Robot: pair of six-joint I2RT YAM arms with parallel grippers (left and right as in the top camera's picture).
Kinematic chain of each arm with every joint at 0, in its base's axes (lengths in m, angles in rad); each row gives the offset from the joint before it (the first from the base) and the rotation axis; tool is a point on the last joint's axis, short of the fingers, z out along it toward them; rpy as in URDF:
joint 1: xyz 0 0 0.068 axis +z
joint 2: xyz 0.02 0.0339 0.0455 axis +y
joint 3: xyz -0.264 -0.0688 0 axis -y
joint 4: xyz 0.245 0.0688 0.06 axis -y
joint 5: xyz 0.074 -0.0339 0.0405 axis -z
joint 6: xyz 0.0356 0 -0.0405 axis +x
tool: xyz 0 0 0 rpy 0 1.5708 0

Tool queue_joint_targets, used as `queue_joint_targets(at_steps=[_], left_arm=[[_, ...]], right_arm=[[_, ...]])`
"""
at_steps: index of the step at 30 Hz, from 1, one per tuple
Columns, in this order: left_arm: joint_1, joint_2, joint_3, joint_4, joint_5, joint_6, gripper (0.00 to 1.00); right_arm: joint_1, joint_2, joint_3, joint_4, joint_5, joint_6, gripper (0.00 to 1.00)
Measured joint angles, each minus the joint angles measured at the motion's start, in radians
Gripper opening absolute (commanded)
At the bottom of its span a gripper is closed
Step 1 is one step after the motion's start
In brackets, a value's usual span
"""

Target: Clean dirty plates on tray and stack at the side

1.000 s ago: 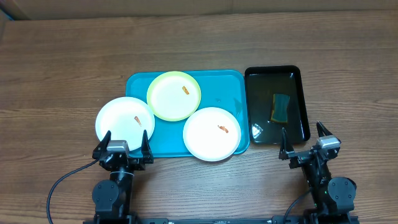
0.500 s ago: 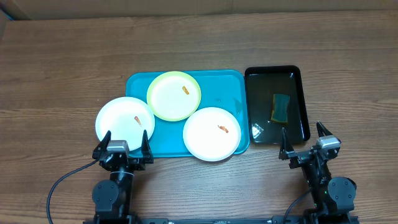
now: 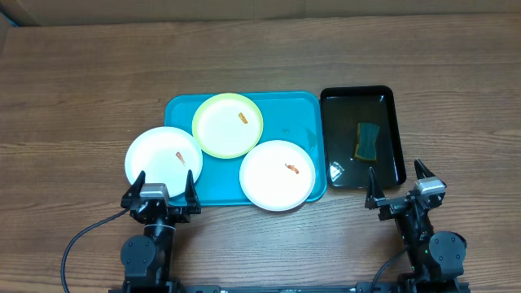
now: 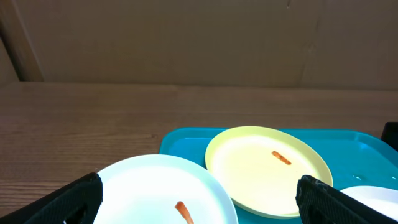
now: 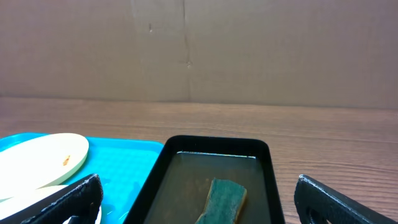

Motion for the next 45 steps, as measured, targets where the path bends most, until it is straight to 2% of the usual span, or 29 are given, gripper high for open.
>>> queue_joint_targets(at_steps=[16, 23, 27, 29, 32, 35, 38, 41, 45], left_arm=[[0.0, 0.0, 0.0, 0.0, 0.0, 0.0, 1.0], [0.0, 0.0, 0.0, 0.0, 0.0, 0.0, 1.0], [0.0, 0.0, 0.0, 0.0, 0.0, 0.0, 1.0], [0.0, 0.0, 0.0, 0.0, 0.0, 0.0, 1.0], [0.0, 0.0, 0.0, 0.0, 0.0, 0.0, 1.0], [0.0, 0.0, 0.0, 0.0, 0.0, 0.0, 1.0], [0.0, 0.0, 0.0, 0.001, 0.0, 0.0, 1.0], [0.0, 0.0, 0.0, 0.001, 0.0, 0.0, 1.0], [0.0, 0.0, 0.0, 0.0, 0.0, 0.0, 1.0]], right_arm=[[0.0, 0.0, 0.0, 0.003, -0.001, 0.0, 1.0], [0.0, 0.0, 0.0, 0.024, -0.088, 0.0, 1.0], [0.0, 0.0, 0.0, 0.099, -0.176, 0.002, 1.0], [0.0, -0.002, 0.005, 0.063, -0.208, 0.019, 1.0], [0.0, 0.005, 0.053, -0.084, -0.212, 0.06, 1.0], [0.0, 0.058, 0.173, -0.174, -0.204, 0.084, 1.0], [0.0, 0.172, 0.368, -0.263, -0.189, 0.094, 1.0], [0.0, 0.364, 0.628, -0.42, -0.176, 0.095, 1.0], [0.0, 0.687, 0.989, -0.748, -0.146, 0.097, 1.0]])
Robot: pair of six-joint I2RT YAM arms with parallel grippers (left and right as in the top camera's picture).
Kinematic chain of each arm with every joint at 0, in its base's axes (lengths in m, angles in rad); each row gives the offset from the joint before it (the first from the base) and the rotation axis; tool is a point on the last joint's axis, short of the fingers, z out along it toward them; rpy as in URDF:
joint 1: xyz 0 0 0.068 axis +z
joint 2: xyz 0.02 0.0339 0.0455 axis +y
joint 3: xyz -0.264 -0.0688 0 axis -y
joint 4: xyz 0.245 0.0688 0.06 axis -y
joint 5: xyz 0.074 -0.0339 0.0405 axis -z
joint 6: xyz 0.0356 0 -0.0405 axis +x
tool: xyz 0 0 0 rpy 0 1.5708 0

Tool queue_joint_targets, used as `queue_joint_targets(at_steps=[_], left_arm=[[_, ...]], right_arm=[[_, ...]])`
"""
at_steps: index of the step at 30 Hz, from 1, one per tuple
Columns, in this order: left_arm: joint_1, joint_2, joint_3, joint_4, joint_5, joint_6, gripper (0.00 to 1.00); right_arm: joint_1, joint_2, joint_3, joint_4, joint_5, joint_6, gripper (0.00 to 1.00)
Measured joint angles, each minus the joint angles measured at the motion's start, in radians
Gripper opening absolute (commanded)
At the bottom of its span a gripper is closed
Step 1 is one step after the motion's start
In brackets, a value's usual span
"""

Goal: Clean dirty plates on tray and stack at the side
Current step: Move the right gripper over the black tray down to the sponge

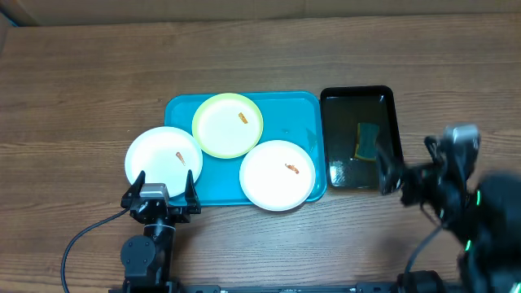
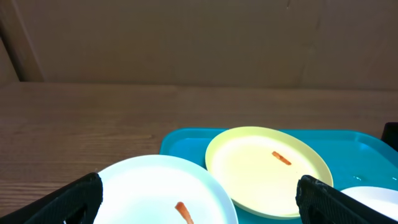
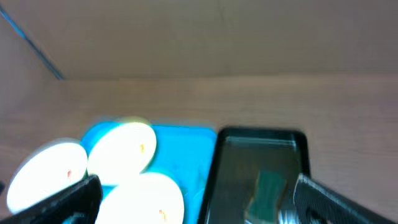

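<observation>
A teal tray [image 1: 297, 110] holds a yellow-green plate [image 1: 227, 124] and a white plate [image 1: 278, 174]. A second white plate [image 1: 163, 157] overlaps the tray's left edge. Each plate bears a small orange smear. A green sponge [image 1: 367, 140] lies in the water of a black basin [image 1: 358, 91]. My left gripper [image 1: 161, 189] rests open just in front of the left white plate [image 2: 155, 186]. My right gripper [image 1: 411, 167] is raised and blurred by the basin's front right corner. It is open and empty, looking down on the sponge [image 3: 264, 193].
The basin stands directly against the tray's right side. Bare wooden table surrounds both. A brown cardboard wall closes off the far side of the table [image 2: 186, 37].
My right arm has lifted off its rest at the front right and now hangs higher, nearer the basin, viewing tray and basin from above. The left arm, plates and sponge are unmoved.
</observation>
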Motion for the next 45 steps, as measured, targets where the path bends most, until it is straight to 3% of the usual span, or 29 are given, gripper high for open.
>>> queue_joint_targets(at_steps=[5, 9, 12, 16, 24, 30, 36, 44, 45], left_arm=[[0.0, 0.0, 0.0, 0.0, 0.0, 0.0, 1.0], [0.0, 0.0, 0.0, 0.0, 0.001, 0.0, 1.0], [0.0, 0.0, 0.0, 0.0, 0.001, 0.0, 1.0], [0.0, 0.0, 0.0, 0.0, 0.001, 0.0, 1.0], [0.0, 0.0, 0.0, 0.0, 0.001, 0.0, 1.0], [0.0, 0.0, 0.0, 0.0, 0.001, 0.0, 1.0], [0.0, 0.0, 0.0, 0.0, 0.001, 0.0, 1.0], [0.0, 0.0, 0.0, 0.0, 0.001, 0.0, 1.0], [0.0, 0.0, 0.0, 0.0, 0.001, 0.0, 1.0]], right_arm=[[0.0, 0.407, 0.36, -0.286, 0.026, 0.004, 1.0], [0.0, 0.648, 0.503, -0.391, -0.006, 0.018, 0.98], [0.0, 0.745, 0.513, -0.437, -0.017, 0.02, 0.79], [0.0, 0.864, 0.512, -0.467, -0.026, 0.034, 0.69], [0.0, 1.007, 0.465, -0.39, 0.099, 0.083, 0.68], [0.0, 1.122, 0.375, -0.243, 0.168, 0.105, 0.68], [0.0, 1.176, 0.282, -0.123, 0.186, 0.114, 0.56], [0.0, 1.176, 0.142, 0.05, 0.195, 0.116, 0.55], [0.0, 1.169, 0.129, 0.071, 0.197, 0.116, 0.49]])
